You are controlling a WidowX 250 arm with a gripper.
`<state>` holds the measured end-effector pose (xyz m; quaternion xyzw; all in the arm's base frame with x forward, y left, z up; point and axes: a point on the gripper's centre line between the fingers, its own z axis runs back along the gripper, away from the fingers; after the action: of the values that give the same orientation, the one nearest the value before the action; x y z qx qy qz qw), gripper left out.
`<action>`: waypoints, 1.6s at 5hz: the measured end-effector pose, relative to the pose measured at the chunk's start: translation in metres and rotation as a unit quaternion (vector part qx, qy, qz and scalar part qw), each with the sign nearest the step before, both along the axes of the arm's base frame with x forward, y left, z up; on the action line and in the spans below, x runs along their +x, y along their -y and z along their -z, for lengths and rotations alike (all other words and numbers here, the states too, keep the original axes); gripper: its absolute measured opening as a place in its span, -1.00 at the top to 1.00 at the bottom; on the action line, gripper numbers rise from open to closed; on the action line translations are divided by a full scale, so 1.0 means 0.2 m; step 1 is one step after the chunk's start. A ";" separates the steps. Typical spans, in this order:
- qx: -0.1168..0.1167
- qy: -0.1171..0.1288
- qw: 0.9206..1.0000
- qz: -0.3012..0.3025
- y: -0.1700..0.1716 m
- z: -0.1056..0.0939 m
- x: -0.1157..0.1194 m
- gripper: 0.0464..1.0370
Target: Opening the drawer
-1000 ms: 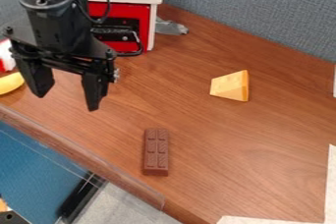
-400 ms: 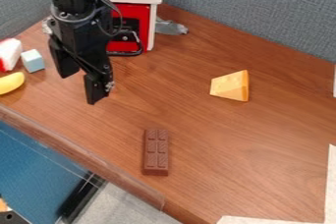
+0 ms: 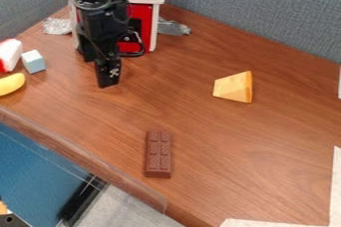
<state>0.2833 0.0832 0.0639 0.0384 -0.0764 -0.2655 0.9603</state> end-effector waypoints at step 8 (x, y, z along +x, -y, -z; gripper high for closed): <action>0.039 0.050 0.996 0.057 -0.11 0.16 0.29 -0.86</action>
<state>0.3419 0.1052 0.0324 0.0850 -0.1158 -0.3201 0.9364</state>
